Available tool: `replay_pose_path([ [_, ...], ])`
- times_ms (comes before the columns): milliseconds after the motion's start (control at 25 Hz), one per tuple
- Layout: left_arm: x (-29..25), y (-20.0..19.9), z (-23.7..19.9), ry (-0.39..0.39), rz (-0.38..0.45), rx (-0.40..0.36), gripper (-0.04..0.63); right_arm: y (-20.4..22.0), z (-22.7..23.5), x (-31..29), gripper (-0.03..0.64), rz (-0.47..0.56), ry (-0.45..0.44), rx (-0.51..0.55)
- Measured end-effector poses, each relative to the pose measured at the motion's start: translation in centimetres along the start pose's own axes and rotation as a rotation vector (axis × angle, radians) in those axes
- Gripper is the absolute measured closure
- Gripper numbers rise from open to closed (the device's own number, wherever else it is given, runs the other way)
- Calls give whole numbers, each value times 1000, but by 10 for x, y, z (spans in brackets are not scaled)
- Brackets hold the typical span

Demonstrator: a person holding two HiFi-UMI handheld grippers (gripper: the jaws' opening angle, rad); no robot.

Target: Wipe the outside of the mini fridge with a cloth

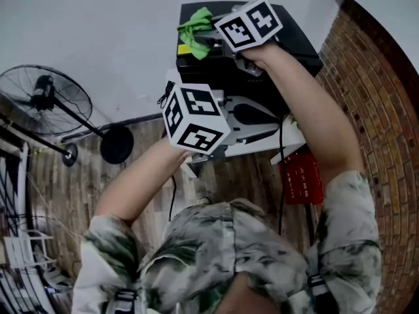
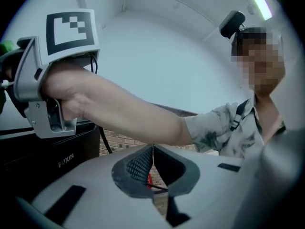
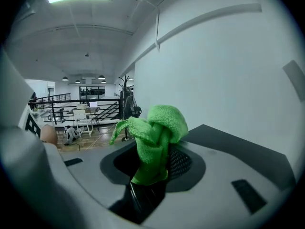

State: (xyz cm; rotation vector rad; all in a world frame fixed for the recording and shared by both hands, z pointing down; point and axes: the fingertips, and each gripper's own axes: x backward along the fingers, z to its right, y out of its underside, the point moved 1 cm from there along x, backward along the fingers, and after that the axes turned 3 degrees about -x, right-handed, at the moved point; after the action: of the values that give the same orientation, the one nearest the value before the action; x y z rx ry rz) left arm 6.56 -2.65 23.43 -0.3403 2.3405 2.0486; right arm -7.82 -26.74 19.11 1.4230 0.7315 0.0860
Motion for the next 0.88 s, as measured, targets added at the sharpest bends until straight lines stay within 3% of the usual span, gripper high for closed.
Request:
replay_pose_path([
  [240, -9, -1, -13, 62, 7, 11, 568, 29, 41, 12, 466, -98, 83, -12],
  [880, -69, -23, -39, 112, 20, 26, 568, 116, 202, 174, 466, -240, 390, -120],
])
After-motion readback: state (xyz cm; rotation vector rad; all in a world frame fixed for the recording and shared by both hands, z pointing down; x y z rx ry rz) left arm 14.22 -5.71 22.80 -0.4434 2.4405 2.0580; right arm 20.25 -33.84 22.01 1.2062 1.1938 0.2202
